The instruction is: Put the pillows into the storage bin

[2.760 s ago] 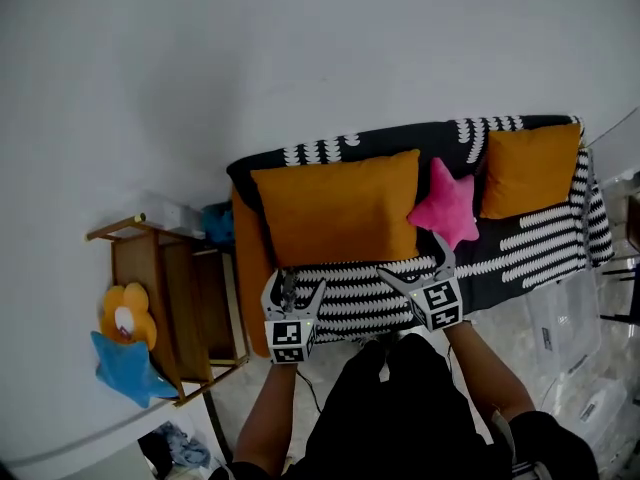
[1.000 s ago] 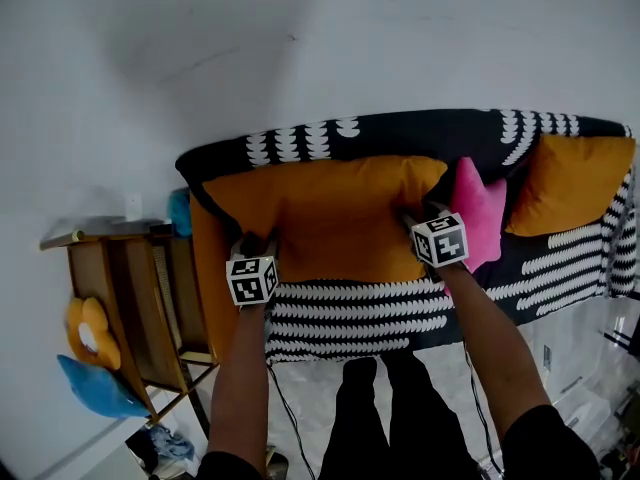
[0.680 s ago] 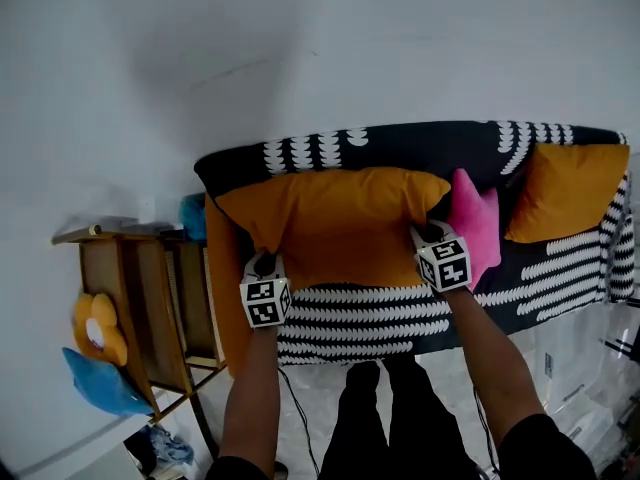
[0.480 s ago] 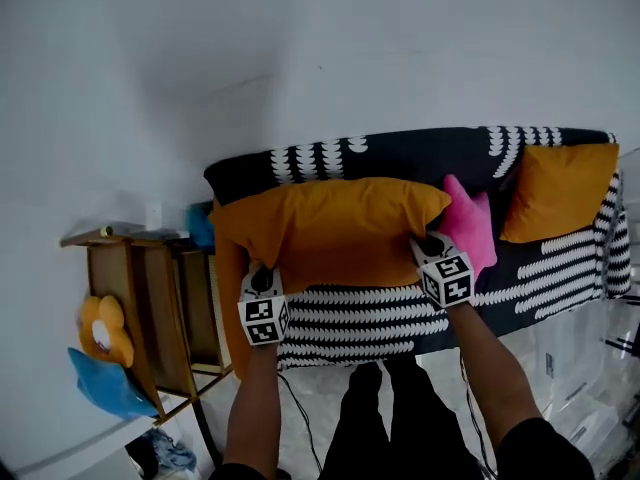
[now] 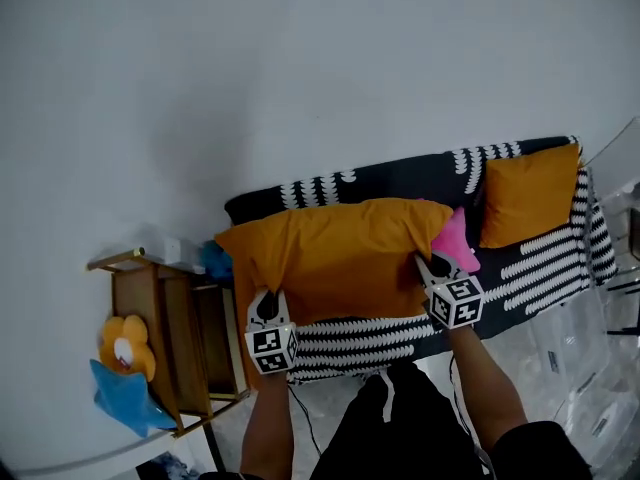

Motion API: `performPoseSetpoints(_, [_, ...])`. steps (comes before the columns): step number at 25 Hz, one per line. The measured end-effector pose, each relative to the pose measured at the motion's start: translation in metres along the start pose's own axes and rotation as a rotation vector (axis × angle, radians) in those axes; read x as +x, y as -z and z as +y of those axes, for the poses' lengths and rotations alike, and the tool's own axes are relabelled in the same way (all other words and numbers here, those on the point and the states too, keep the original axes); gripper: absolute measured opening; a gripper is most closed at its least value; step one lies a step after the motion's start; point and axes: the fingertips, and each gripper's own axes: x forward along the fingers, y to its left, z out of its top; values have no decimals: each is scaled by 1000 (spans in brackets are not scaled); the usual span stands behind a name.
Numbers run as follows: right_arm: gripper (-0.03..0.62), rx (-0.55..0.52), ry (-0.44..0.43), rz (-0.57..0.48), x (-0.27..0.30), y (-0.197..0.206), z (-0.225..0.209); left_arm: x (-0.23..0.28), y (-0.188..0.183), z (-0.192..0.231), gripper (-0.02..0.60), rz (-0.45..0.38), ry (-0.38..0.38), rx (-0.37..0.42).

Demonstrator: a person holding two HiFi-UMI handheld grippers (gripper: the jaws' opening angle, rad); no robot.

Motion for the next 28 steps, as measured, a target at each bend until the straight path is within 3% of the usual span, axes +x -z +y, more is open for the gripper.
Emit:
performPoseSetpoints(5, [49, 12, 78, -36, -60, -13, 2, -34, -20, -27, 34, -19, 74, 2])
performPoseSetpoints(14, [48, 75, 233, -64, -153, -3, -48, -31, -45, -112, 34, -29, 238, 48])
performPoseSetpoints(19, [49, 97, 325, -100, -217, 3, -97, -24, -61, -188, 32, -33, 329, 107])
performPoseSetpoints(28, [49, 163, 460, -153, -361, 37, -200, -29, -87, -362, 29, -38, 461, 197])
